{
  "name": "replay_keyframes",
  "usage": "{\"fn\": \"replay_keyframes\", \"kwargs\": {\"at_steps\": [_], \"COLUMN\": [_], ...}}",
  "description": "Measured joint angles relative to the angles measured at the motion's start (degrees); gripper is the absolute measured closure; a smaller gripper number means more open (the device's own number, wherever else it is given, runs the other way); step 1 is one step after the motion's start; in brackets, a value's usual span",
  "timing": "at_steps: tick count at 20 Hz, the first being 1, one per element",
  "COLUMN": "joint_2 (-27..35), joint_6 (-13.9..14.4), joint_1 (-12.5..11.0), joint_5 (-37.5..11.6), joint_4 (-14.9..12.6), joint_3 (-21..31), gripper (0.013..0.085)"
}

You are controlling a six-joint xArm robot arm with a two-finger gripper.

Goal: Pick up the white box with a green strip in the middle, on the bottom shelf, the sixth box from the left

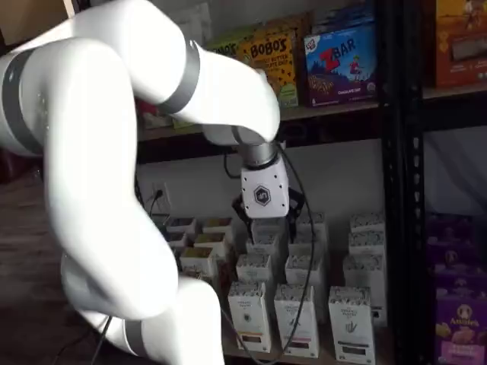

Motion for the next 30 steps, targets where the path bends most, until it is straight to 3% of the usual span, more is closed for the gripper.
{"fn": "replay_keyframes", "kwargs": {"at_steps": [13,21,27,30], "joint_2": [12.9,22.3,29.1,32.6], "joint_6": [1.6,-1.4,-2.2,-1.9], "joint_1": [0.6,3.5,5.3,5.4], "joint_5": [-17.0,-27.9,-33.1,-35.5], "joint_4": [-1.5,4.8,7.2,6.9], "joint_3": [3.0,2.0,-1.0,-2.9], "gripper": [0.0130,0.0130,0.0130,0.0130]}}
